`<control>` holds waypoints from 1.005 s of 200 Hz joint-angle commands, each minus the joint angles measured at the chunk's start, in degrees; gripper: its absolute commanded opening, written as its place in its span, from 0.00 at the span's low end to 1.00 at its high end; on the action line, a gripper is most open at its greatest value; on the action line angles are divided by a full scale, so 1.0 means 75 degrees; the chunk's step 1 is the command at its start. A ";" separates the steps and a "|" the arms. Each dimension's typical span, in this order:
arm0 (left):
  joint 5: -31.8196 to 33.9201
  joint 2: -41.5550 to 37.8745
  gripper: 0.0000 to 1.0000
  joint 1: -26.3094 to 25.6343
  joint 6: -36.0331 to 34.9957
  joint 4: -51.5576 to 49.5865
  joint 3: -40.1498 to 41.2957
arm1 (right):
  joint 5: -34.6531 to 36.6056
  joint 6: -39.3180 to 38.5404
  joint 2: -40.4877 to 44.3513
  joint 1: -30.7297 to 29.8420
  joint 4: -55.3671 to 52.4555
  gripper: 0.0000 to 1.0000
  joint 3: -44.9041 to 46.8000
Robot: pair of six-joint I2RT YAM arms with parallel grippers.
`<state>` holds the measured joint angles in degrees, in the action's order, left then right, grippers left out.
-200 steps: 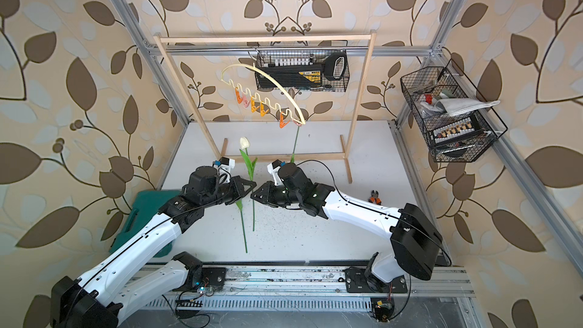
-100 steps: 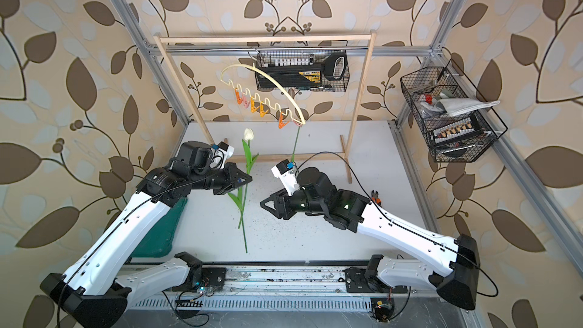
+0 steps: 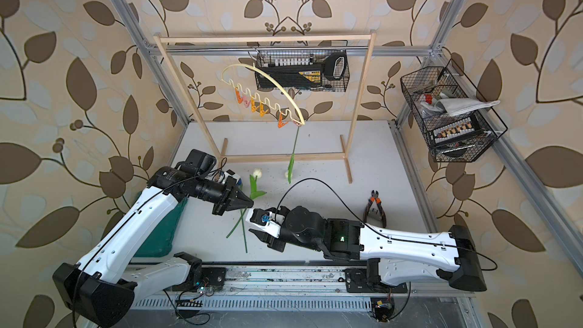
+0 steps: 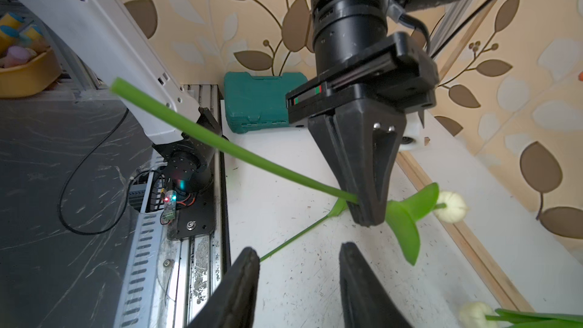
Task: Dry the flowers on a clothes hanger
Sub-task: Pick up the flower at the center of the board.
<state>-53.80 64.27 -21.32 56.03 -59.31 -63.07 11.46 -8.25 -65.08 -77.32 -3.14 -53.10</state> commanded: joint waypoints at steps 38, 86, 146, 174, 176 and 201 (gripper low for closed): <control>-0.0924 -0.0226 0.00 0.0077 0.0803 0.0794 -0.0008 | 0.0434 -0.0891 -0.0423 -0.0050 0.0742 0.39 -0.0579; -0.0947 -0.0202 0.00 0.0077 0.0792 0.0830 0.0019 | 0.0522 -0.1013 -0.0826 -0.0056 0.0820 0.27 -0.0839; -0.0983 -0.0318 0.00 0.0077 0.0803 0.0827 0.0065 | 0.0713 -0.1108 -0.1074 -0.0058 0.0932 0.24 -0.0965; -0.0995 -0.0355 0.00 0.0077 0.0814 0.0827 0.0065 | 0.0961 -0.1239 -0.1140 -0.0051 0.0998 0.24 -0.0966; -0.0995 -0.0355 0.00 0.0077 0.0814 0.0829 0.0065 | 0.0969 -0.1234 -0.1139 -0.0056 0.1003 0.24 -0.0961; -0.0995 -0.0375 0.00 0.0077 0.0838 0.0841 0.0054 | 0.1025 -0.1266 -0.1165 -0.0052 0.1074 0.20 -0.0947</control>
<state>-58.76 62.92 -21.30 61.87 -53.82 -62.54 17.17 -17.08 -73.06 -77.49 3.29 -58.74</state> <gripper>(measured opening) 0.068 0.225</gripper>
